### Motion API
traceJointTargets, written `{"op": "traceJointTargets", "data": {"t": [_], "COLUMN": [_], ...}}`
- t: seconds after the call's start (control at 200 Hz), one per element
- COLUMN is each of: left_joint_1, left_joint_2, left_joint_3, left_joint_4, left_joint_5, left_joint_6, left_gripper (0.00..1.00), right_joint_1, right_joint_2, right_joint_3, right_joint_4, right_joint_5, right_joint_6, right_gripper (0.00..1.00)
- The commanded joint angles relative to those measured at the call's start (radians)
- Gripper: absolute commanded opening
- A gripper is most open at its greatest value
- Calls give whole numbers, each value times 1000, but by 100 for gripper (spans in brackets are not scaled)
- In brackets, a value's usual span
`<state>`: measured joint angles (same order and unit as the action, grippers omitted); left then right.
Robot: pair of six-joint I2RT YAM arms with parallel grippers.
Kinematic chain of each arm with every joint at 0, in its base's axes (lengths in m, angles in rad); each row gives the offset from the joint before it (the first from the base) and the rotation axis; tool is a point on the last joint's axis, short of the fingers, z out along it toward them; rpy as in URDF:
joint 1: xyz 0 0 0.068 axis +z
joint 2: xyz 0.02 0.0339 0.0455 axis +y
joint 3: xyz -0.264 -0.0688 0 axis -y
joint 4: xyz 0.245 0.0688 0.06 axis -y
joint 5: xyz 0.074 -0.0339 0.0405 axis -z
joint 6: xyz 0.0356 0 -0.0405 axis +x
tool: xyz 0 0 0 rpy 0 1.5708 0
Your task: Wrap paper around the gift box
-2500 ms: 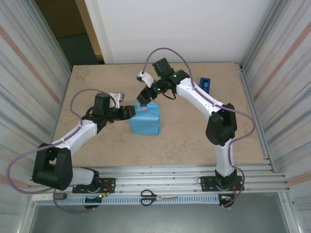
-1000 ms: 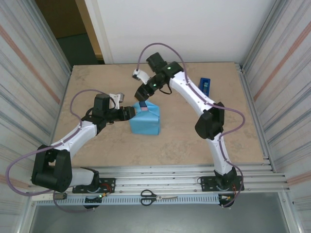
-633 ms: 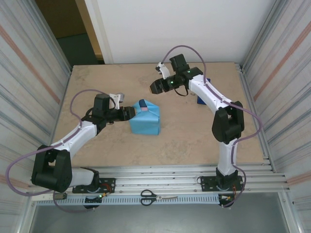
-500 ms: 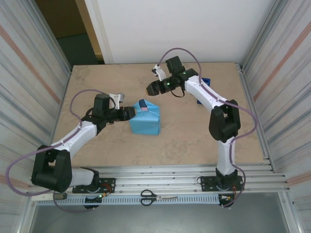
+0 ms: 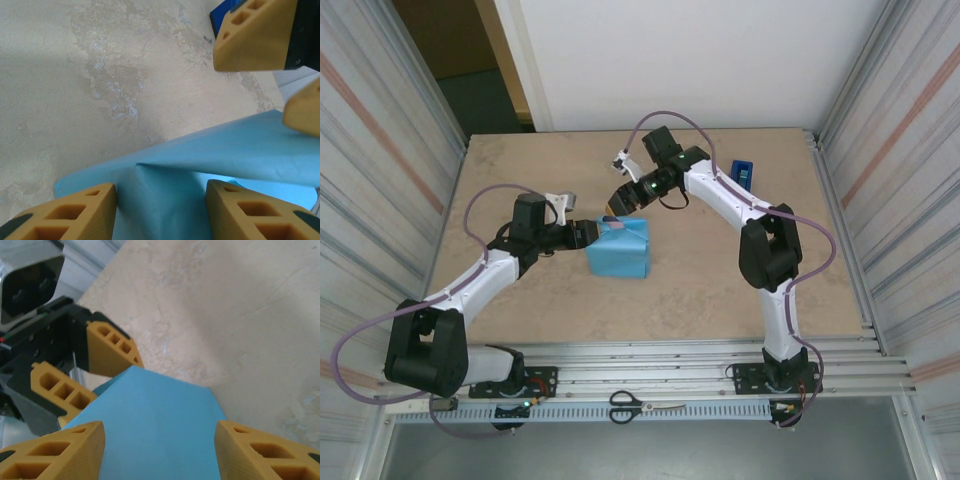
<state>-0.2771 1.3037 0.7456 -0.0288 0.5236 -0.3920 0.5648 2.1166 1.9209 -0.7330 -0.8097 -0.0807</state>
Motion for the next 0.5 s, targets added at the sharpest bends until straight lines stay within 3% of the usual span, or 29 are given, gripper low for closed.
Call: {"op": "traceJointTargets", "data": {"t": [0.0,0.496], "left_joint_1": [-26,-25], "left_joint_2": [20,-29], "left_joint_3": [-32,-28], "left_joint_4": [-155,-169], "left_joint_5": [4,5], "left_joint_6": [26,22], "left_gripper": [49,49], "right_joint_1": [6,26], "right_joint_2": [-4,-23], "right_joint_3": [30,0], "right_joint_4": [-91,-186], "right_joint_5": [-42,36], "right_joint_6": [-86,-213], "right_gripper": [57,58]}}
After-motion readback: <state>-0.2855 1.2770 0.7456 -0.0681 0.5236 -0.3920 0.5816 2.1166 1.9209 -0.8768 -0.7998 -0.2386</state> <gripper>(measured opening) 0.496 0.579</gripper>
